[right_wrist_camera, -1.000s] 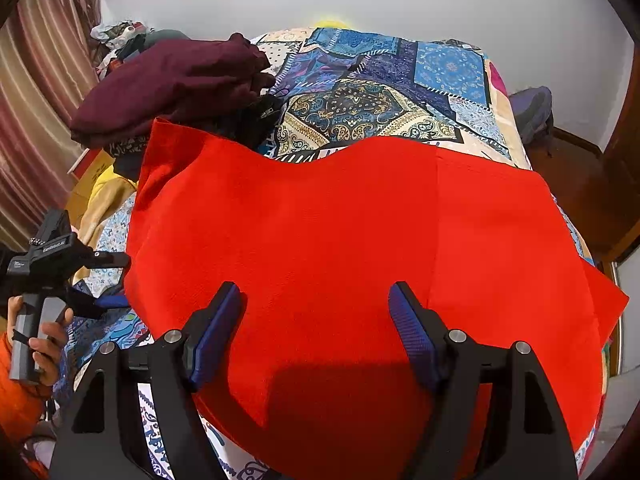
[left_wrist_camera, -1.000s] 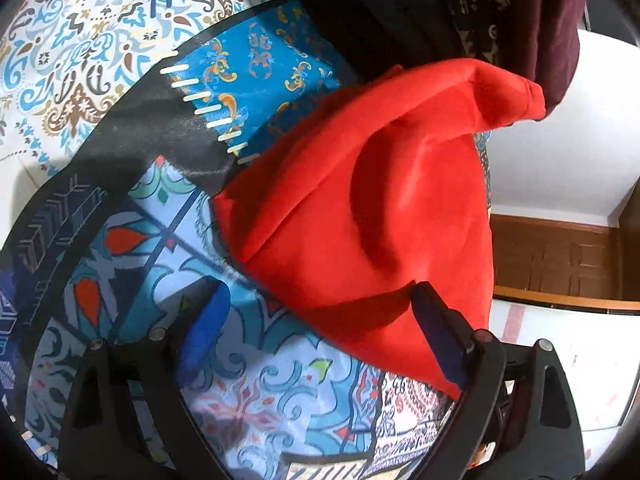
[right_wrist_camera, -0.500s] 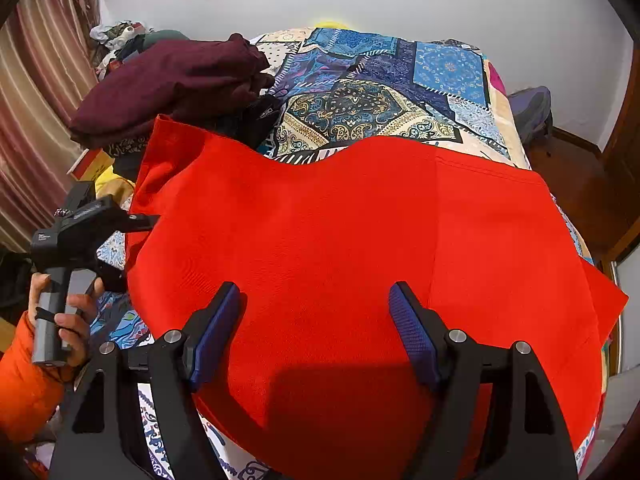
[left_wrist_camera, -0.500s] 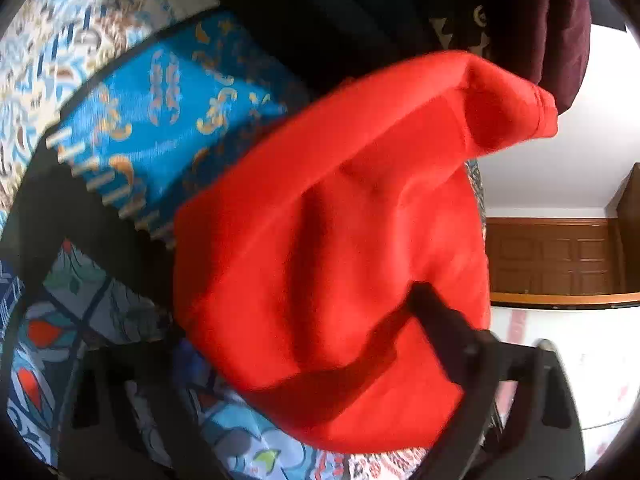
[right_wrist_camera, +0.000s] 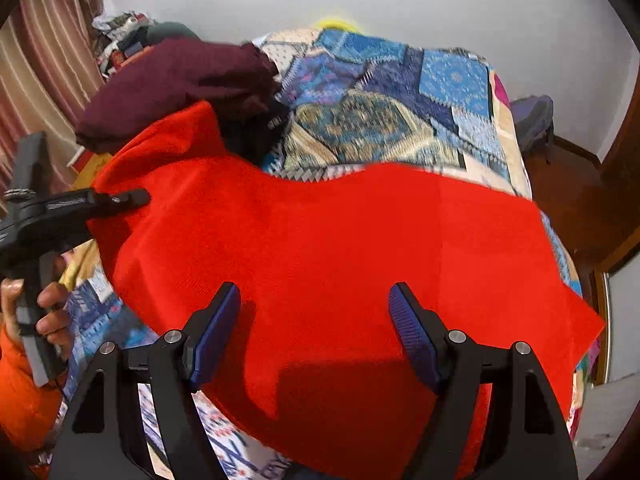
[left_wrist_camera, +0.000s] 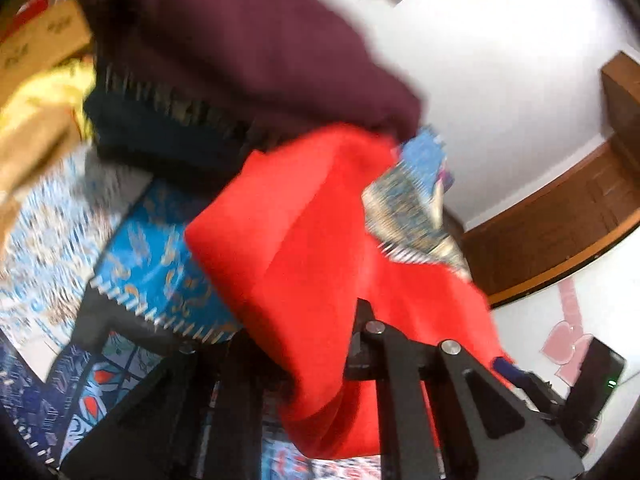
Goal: Fold large clothes
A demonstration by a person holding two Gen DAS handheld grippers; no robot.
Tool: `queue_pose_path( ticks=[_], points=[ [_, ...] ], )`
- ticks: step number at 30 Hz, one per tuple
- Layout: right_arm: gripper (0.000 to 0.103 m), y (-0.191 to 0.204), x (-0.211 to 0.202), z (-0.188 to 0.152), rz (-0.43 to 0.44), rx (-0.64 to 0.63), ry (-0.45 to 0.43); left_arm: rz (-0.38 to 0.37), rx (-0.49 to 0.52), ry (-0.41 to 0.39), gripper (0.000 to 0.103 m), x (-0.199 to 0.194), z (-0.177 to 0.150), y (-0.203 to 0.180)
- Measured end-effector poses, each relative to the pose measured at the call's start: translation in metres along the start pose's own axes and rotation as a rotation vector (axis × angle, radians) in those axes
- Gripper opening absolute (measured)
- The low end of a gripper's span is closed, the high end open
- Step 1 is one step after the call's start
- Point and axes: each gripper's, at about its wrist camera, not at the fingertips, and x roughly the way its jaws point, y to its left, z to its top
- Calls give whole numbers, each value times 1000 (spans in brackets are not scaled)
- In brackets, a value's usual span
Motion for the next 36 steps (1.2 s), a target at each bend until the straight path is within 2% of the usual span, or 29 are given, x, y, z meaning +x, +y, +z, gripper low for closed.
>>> queue_pose_path(
  ticks=[3, 8, 13, 17, 20, 24, 27, 32, 36],
  points=[
    [74, 11, 1, 6, 37, 10, -11, -49, 37, -53, 12, -25, 8, -21],
    [76, 39, 26, 1, 41, -33, 51, -91, 106, -123, 12, -63, 5, -53],
    [76, 63, 41, -1, 174, -15, 98, -44, 160, -185, 11, -80, 2, -72],
    [74, 82, 53, -3, 264, -33, 160, 3, 178, -177, 11, -80, 4, -75],
    [74, 86, 53, -5, 267, -59, 177, 30, 197, -162, 11, -69, 1, -77],
    [74, 65, 35, -7, 280, -27, 146, 35, 252, -145, 11, -53, 1, -106],
    [74, 39, 12, -6, 246, 11, 86, 21, 320, -126, 11, -36, 2, -140],
    [74, -21, -41, -15, 100, 88, -44, -20, 452, -98, 11, -7, -15, -201],
    [74, -71, -76, -33, -27, 170, -91, -28, 574, 1, 11, 28, -50, -239]
  ],
)
